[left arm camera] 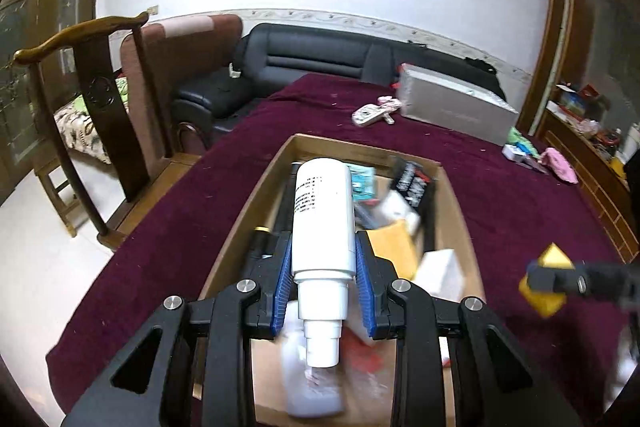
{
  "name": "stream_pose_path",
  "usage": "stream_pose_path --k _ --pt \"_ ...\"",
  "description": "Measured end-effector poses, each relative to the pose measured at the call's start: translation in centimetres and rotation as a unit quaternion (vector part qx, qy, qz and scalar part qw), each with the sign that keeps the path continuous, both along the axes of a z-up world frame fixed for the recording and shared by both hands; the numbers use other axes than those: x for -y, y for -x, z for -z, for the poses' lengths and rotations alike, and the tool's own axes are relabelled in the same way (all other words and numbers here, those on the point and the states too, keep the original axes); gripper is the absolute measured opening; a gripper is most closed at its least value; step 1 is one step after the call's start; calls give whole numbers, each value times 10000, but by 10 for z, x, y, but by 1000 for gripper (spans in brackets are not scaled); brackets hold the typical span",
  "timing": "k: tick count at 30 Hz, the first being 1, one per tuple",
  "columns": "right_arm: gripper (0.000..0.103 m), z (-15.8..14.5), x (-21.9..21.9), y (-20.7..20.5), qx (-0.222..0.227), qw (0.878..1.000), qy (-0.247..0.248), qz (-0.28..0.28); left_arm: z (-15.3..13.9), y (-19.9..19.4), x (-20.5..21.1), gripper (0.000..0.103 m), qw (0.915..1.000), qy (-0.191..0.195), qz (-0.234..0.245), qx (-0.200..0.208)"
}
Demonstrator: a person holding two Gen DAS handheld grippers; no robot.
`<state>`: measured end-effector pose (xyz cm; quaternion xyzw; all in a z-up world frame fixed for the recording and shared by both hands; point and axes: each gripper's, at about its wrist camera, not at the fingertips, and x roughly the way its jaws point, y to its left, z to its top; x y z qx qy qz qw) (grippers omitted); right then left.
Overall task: Organize objects
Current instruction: 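Carry the spray bottle and yellow jar into the box and open both tools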
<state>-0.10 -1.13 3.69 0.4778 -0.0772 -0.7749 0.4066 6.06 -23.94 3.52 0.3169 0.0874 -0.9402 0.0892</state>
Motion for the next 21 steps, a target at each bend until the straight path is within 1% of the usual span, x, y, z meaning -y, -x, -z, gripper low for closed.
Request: stream_pose_path --k 5,8,11,14,16,21 --pt "39 14 46 -13 177 9986 -118 -478 12 14 11 25 9998 31 -69 167" --pt "39 24 63 -17 234 9975 -191 -635 16 20 14 25 9996 48 -88 265" --pt "39 31 79 -23 11 9966 -388 -722 20 26 15 25 9991 121 -118 382" --pt "39 30 87 -28 -232 9953 -547 -768 23 31 16 25 9988 143 -132 444" --pt "39 32 93 -32 -568 9923 -796 -758 23 32 16 25 9987 178 -164 450" --pt "39 36 101 -32 -858 9893 -889 -781 24 34 18 25 9983 260 -251 458"
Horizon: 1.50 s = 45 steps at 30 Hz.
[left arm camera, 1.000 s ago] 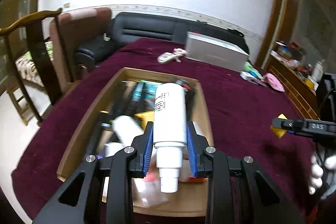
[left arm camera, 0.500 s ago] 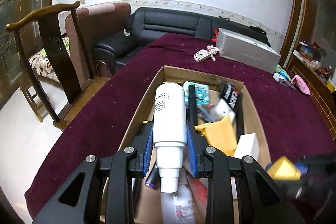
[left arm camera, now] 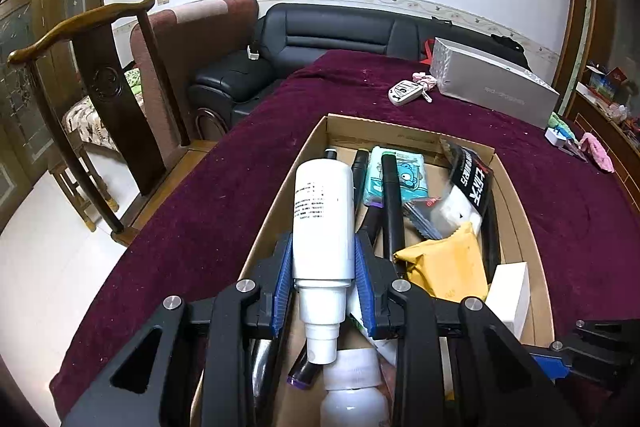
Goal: Organize objects
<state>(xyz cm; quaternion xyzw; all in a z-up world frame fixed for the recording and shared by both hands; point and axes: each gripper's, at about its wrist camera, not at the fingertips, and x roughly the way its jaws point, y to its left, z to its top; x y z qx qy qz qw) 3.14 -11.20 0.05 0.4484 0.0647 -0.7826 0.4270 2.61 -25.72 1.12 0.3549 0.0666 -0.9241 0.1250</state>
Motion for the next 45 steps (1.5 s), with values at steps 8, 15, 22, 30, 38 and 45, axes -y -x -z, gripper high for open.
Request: stream_pose_path --k 8,15,22,30,38,45 --pt "39 5 13 -2 -302 9993 -189 -102 -3 -1 2 28 9999 82 -87 -46" --pt "39 4 16 -11 -518 9981 -270 -178 -12 -4 0 33 9995 207 -128 -182" --pt "51 3 13 -21 -575 9976 -298 -226 -22 -12 -4 48 9982 429 -205 -369" --pt "53 -8 -12 -29 -577 9983 -76 -48 -33 -25 -7 57 9965 554 -350 -527" --pt "52 -28 -62 -31 -605 9958 423 533 -60 -56 -16 81 9894 598 -564 -1196" --pt "59 -40 -94 -25 -709 9899 597 1074 -80 -80 -21 101 9860 -100 -372 -1623"
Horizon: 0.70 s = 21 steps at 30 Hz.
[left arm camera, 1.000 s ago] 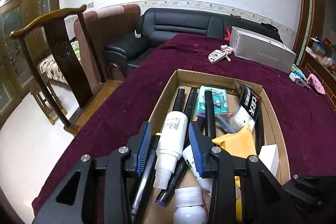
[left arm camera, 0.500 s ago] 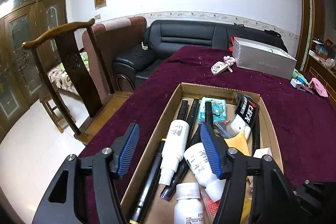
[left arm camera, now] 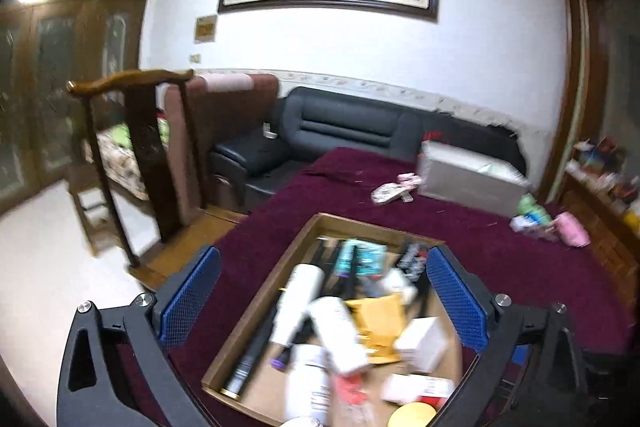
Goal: Organize objects
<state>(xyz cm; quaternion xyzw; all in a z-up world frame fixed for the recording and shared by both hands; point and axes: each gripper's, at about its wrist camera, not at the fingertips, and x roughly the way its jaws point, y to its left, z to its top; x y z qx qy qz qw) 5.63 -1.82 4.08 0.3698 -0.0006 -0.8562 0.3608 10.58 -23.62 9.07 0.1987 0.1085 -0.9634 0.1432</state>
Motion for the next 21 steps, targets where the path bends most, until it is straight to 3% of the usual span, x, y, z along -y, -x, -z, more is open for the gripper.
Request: stream_pose_path --k 3,8,21 --pt "59 -2 -1 -2 -61 10000 -41 33 -3 -3 -1 101 9998 -198 -6 74" --pt "59 -2 3 -11 -136 9997 -194 -11 -3 -11 -14 101 9983 117 -514 247" --pt "59 0 18 -29 -203 9986 -450 -163 6 -30 -7 101 9945 123 -968 394"
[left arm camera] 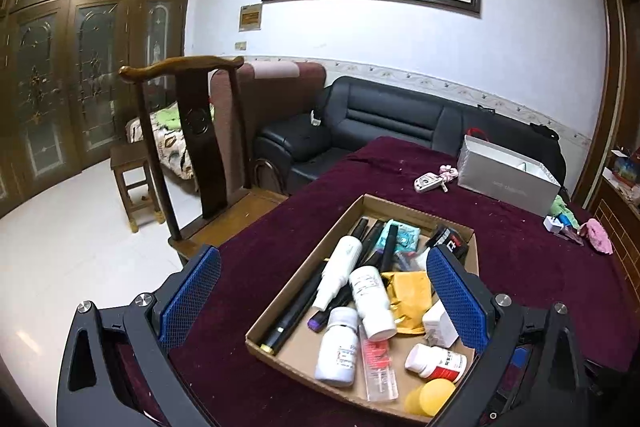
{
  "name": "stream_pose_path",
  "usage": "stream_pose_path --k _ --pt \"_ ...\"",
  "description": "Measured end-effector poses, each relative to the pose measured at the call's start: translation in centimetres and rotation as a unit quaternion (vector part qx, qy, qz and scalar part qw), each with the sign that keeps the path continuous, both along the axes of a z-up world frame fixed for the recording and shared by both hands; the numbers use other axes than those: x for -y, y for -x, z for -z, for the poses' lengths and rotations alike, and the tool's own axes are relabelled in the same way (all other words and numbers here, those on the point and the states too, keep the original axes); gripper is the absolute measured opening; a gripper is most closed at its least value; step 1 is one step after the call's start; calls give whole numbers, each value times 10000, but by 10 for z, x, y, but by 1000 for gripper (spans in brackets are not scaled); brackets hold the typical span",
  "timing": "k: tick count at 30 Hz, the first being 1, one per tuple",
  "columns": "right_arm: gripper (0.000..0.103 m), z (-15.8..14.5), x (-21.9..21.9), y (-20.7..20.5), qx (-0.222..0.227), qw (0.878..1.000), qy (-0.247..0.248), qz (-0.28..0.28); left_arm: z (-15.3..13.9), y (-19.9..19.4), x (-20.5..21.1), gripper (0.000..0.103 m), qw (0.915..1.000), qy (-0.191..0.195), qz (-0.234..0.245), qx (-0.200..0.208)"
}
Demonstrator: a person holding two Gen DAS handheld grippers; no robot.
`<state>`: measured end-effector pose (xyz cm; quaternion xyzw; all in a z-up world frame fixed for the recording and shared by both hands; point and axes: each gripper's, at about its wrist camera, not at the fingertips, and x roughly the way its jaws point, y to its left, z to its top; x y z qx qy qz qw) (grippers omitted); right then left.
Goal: Organize objects
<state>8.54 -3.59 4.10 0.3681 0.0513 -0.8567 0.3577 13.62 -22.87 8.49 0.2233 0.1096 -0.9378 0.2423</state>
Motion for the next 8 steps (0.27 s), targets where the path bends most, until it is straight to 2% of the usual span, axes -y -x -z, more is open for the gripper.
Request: stream_pose_path --k 8 --pt "61 -1 2 -4 -3 10000 -47 10 6 1 0 101 9999 0 -35 161"
